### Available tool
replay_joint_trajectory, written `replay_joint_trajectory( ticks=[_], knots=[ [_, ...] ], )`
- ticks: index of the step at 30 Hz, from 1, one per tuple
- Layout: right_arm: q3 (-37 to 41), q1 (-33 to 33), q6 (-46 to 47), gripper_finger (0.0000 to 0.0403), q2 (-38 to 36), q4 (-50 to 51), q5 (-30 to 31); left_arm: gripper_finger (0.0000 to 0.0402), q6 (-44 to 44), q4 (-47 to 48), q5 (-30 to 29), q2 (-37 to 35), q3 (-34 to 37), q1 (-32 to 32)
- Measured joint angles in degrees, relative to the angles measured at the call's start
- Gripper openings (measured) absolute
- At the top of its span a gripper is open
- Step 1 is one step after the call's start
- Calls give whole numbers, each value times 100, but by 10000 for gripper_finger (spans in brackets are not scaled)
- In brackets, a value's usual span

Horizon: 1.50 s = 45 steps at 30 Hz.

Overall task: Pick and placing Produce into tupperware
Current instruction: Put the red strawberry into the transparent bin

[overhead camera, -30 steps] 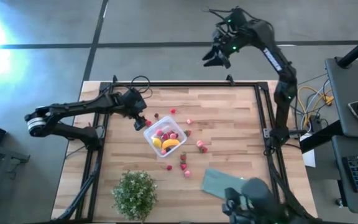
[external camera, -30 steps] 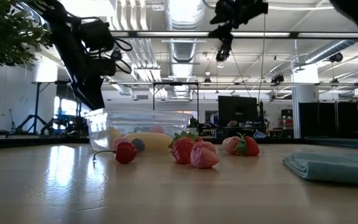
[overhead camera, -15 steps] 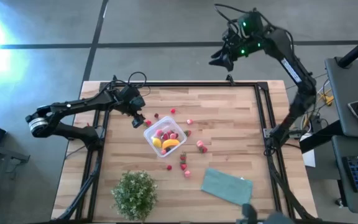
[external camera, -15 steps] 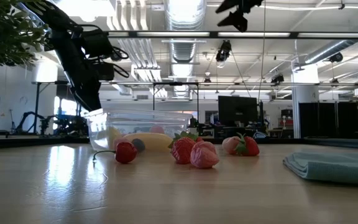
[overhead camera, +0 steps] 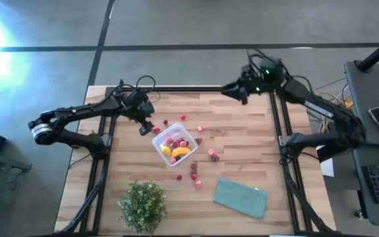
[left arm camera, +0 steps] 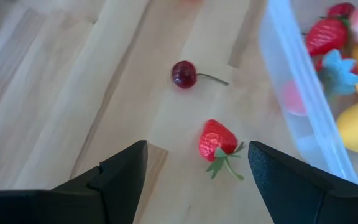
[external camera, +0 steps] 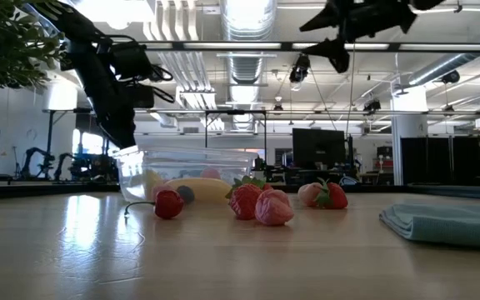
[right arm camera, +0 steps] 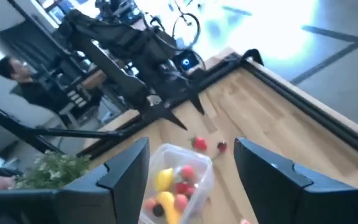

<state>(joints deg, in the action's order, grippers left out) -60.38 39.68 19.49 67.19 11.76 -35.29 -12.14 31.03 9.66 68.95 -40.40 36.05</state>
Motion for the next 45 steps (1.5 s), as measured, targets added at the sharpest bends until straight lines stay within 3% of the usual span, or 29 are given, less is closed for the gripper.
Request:
replay_joint_trajectory(
  ticks=[5,9,18,36,45],
  knots=[
    [983,189,245,226,-1060,-213,483,265,-616,4,116,0,32,0],
    [1503,300,264,226,-1744,-307,517,265,-1125,0,185,22,74,0],
    [2595,612,635,226,-2808,-990,537,265,-1231,-218,682,382,242,-4],
    [2953,613,945,226,-2964,-1081,694,264,-1886,-811,789,1113,319,-7],
    [2953,613,940,226,-2961,-1072,790,212,-1886,-1014,710,1413,319,-7]
  ],
)
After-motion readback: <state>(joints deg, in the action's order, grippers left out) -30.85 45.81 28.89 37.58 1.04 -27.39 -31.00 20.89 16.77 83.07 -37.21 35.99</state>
